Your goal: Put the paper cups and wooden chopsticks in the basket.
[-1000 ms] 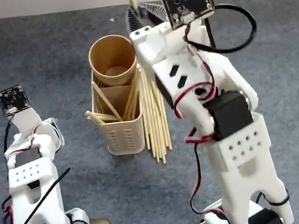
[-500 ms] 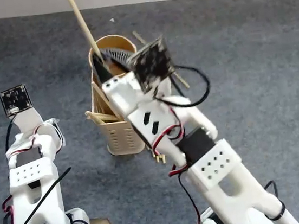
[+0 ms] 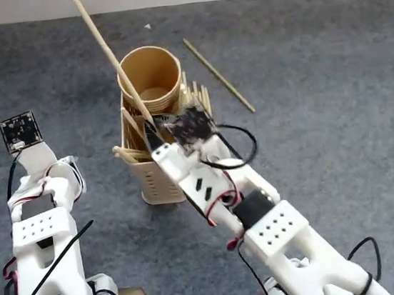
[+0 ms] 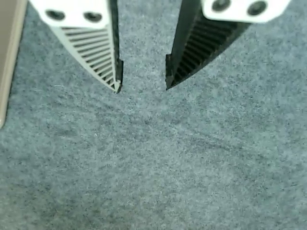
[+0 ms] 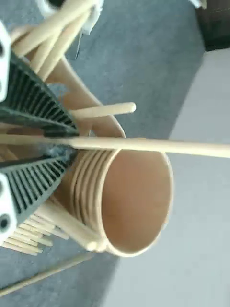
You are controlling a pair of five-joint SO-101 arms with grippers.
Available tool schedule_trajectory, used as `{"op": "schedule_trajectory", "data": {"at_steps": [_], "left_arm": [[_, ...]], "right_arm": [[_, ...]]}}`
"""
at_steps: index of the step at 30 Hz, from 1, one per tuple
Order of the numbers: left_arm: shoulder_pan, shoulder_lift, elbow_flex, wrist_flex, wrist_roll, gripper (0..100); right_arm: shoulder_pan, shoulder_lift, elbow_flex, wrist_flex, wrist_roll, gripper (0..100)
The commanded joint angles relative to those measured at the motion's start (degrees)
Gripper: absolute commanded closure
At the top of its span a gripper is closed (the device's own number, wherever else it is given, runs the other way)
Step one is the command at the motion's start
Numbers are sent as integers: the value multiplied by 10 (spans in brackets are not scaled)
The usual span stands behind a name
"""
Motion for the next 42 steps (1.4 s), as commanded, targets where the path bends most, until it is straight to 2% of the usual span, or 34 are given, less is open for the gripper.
{"op": "schedule_trajectory", "data": {"at_steps": [1, 6, 9, 14, 20, 25, 28, 31, 37, 42], "left_arm": [[8, -2, -1, -9, -5, 825], [9, -2, -1, -9, -5, 825], [9, -2, -1, -9, -5, 825], [10, -1, -1, -9, -5, 825], [10, -1, -1, -9, -5, 825], [10, -1, -1, -9, -5, 825], [10, -1, -1, -9, -5, 825], [10, -1, -1, -9, -5, 825], [16, -1, 0, -8, -5, 825], [16, -1, 0, -8, -5, 825]], "right_arm": [[3, -63, 44, -8, 8, 992], [4, -149, 112, -4, 9, 981], [2, -183, 110, 44, 31, 898], [2, -178, -33, 190, 47, 794], [11, -173, -207, 349, 46, 789], [111, -168, -275, 438, -11, 789], [174, -154, -257, 480, -28, 789], [189, -101, -202, 480, -27, 789], [177, 70, -100, 330, -76, 789], [146, 208, -97, 262, -101, 789]]}}
